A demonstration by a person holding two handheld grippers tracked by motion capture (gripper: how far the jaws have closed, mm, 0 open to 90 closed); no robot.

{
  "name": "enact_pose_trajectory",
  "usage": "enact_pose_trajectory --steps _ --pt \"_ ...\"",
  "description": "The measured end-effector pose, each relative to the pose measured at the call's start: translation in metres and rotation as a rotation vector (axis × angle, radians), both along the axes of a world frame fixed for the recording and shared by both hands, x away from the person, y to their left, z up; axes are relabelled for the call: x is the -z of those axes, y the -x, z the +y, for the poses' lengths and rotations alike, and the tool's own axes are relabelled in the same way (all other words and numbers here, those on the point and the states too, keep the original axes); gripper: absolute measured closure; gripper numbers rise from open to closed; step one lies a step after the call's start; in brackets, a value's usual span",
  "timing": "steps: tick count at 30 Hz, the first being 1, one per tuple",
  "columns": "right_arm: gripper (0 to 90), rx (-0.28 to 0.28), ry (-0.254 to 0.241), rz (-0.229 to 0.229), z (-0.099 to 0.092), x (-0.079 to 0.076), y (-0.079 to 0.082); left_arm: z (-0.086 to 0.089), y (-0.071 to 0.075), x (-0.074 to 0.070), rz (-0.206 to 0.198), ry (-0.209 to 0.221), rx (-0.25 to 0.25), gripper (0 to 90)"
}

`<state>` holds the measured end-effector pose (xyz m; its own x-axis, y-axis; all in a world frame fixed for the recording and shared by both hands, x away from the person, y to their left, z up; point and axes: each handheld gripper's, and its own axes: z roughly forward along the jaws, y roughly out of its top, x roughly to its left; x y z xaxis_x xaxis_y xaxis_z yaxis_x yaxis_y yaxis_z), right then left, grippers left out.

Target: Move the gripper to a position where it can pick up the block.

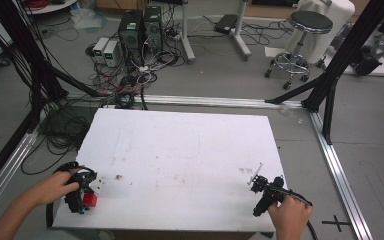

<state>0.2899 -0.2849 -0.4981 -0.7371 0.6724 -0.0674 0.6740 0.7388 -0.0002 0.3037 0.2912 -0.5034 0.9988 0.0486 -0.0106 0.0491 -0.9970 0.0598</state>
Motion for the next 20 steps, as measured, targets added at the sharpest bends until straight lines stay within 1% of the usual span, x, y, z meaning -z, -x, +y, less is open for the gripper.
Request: enact_pose_trajectory --steps 8,10,17,20 --pt "2.0 -0.011 -0.001 0.004 0.002 0.001 -0.001 0.002 0.001 0.01 0.001 -0.001 0.017 23.6" --pt "2.0 -0.011 -0.004 0.002 0.002 0.001 0.0 0.003 0.001 0.012 0.004 0.0 0.013 23.6" --pt "2.0 -0.006 -0.001 0.003 0.001 0.0 0.0 0.002 0.002 0.014 0.003 0.001 0.012 23.6" --pt "2.0 -0.006 0.0 0.004 0.001 0.0 0.0 0.001 0.003 0.013 0.003 0.002 0.022 23.6"
